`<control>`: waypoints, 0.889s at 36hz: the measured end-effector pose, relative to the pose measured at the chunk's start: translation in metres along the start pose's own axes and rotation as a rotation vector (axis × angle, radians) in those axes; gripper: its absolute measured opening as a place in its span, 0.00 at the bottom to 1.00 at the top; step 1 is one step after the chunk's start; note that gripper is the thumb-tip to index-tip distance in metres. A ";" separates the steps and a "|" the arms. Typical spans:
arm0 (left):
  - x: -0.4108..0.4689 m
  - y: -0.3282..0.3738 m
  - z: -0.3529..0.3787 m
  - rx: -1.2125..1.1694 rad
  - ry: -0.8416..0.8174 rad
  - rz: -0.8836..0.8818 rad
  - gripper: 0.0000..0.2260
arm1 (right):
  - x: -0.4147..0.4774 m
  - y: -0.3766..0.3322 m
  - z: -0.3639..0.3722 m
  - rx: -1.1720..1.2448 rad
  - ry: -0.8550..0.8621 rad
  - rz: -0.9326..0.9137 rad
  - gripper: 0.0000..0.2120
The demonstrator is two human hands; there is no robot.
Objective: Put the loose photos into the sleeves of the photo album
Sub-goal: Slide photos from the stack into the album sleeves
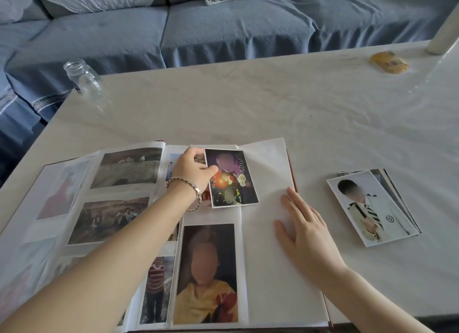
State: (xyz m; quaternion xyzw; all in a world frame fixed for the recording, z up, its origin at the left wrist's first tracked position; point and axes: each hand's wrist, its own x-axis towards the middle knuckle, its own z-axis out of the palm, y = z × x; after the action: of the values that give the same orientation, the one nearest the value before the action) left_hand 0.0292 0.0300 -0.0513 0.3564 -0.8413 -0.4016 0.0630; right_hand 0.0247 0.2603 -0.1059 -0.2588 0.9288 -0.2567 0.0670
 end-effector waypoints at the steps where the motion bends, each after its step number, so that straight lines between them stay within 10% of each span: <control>1: 0.000 0.002 0.000 -0.010 -0.020 0.008 0.19 | -0.001 0.000 0.001 0.001 0.011 -0.003 0.24; 32: -0.011 0.038 0.040 0.119 -0.221 -0.016 0.21 | -0.005 -0.001 -0.004 0.155 0.126 0.170 0.28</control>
State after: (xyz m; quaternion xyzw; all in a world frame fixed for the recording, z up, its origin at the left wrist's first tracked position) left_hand 0.0003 0.0787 -0.0486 0.3197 -0.8626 -0.3882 -0.0544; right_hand 0.0287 0.2644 -0.1024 -0.1567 0.9271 -0.3367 0.0498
